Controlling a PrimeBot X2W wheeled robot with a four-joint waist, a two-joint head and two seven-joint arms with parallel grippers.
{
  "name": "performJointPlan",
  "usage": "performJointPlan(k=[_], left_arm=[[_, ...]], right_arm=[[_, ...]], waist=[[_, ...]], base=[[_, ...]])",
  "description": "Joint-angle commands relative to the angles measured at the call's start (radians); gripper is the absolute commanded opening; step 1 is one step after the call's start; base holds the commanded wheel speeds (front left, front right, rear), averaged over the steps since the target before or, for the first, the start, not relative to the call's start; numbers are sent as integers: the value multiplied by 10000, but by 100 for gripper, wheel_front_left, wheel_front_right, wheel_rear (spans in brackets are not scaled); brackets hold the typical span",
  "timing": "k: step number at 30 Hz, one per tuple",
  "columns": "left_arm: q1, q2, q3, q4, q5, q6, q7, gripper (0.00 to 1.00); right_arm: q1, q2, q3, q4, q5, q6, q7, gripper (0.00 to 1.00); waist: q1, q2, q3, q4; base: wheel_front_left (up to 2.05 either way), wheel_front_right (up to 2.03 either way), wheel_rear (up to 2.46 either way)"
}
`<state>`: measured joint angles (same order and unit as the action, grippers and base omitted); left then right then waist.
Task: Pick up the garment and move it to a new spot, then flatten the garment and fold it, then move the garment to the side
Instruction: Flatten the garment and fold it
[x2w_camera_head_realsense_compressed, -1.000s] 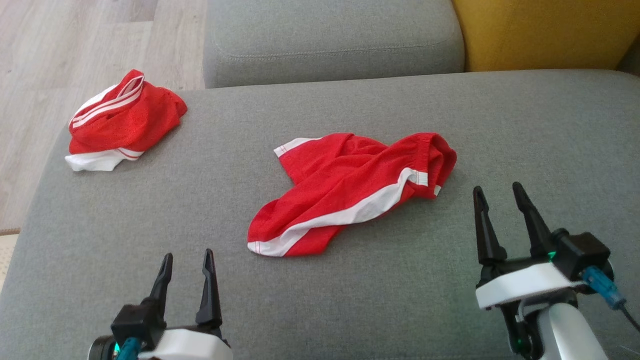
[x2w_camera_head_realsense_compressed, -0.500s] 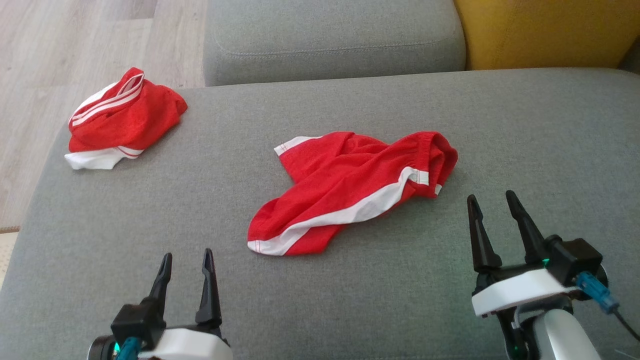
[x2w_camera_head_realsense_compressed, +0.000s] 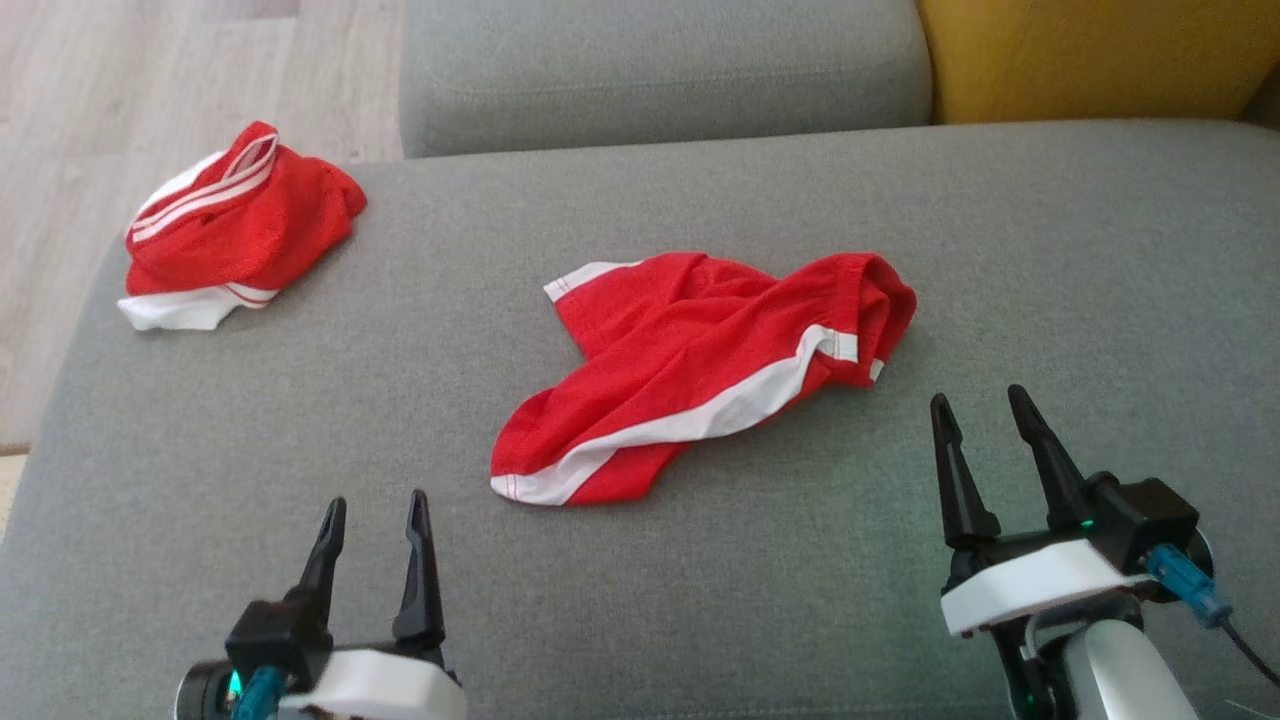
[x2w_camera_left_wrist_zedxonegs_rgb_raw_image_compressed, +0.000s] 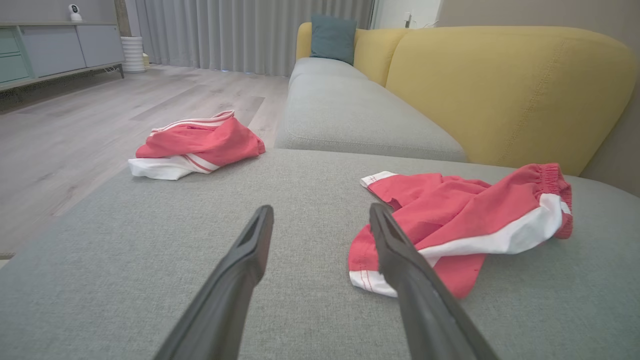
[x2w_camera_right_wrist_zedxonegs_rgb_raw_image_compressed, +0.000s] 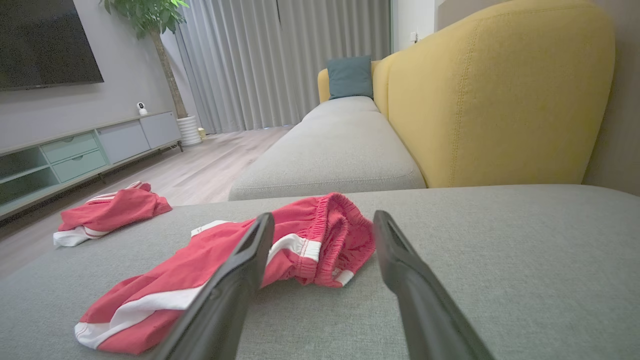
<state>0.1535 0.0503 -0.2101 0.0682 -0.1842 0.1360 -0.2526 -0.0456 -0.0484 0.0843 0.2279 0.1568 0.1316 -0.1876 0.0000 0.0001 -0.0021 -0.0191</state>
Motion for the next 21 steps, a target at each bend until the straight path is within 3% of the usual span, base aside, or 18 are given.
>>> performJointPlan(k=[1, 7, 12, 21], left_arm=[[-697, -1, 325, -294, 101, -59, -92, 100], [-1359, -1, 50, 491, 55, -442, -92, 100], [-2188, -1, -508, 1827, -893, -763, 221, 100], [-3137, -1, -1006, 3221, -1580, -717, 797, 100]], right_arm=[[-311, -19, 255, -329, -37, -9, -26, 100], [-568, -19, 192, -457, -75, -9, -65, 100], [-838, -18, 299, -433, -60, -9, -126, 100], [-1155, -18, 283, -318, -56, -9, -264, 100]], waist=[[0, -1, 145, -47], [0, -1, 830, -141], [0, -1, 1409, -304], [0, -1, 1972, -635]], base=[[0, 0, 0], [0, 0, 0], [0, 0, 0], [0, 0, 0]])
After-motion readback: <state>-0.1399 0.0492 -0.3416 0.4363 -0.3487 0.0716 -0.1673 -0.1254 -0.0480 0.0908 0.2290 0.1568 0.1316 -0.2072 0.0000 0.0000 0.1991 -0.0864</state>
